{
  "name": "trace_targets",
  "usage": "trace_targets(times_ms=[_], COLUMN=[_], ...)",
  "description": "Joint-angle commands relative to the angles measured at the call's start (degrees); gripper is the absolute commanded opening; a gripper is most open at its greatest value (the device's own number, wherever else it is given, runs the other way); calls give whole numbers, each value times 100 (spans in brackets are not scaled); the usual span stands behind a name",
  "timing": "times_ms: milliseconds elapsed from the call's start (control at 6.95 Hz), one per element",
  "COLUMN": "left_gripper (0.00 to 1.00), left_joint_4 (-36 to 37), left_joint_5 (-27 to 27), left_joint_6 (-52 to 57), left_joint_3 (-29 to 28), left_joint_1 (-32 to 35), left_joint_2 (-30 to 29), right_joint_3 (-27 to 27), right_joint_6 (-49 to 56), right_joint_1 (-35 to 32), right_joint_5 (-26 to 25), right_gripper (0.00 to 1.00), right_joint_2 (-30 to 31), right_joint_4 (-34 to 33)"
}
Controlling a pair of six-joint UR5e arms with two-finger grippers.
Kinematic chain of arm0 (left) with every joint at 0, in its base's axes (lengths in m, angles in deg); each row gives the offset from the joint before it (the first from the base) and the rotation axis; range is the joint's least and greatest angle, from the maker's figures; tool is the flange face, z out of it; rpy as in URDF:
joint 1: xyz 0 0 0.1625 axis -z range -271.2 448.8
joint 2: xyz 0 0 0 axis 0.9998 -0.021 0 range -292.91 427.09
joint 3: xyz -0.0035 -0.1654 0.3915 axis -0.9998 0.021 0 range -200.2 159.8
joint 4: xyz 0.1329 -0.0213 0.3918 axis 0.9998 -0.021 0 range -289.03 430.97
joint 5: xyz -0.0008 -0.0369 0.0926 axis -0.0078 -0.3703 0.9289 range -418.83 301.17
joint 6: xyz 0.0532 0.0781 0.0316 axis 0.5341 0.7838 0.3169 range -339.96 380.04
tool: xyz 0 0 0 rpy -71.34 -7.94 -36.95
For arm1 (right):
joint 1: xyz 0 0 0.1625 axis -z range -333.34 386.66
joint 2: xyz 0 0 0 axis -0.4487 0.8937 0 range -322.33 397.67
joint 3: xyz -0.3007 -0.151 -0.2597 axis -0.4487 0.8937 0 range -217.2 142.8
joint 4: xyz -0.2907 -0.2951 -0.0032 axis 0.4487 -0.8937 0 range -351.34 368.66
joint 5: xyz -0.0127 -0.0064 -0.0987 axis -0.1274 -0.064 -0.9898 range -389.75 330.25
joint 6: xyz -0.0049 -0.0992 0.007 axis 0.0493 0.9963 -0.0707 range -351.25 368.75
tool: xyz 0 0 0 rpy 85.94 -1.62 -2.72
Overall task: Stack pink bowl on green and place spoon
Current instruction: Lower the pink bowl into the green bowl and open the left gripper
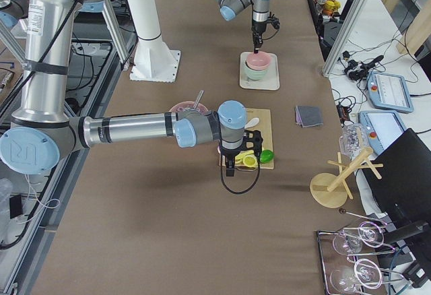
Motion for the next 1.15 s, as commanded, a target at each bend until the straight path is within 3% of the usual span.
trace_targets(times_ms=[0, 1007], left_gripper=[0, 0], left_joint_4=[-11, -134], left_joint_5=[3, 126], left_joint_6=[0, 26], left_joint_3=[-11, -108], left_joint_1=[-42, -42], left_joint_2=[9, 18], right_joint_3=[0, 0], right_joint_6=[-4, -4], right_joint_1=[0, 0], right_joint_5=[0, 0], right_gripper=[100, 100], right_joint_2=[0, 0], right_joint_4=[0, 0])
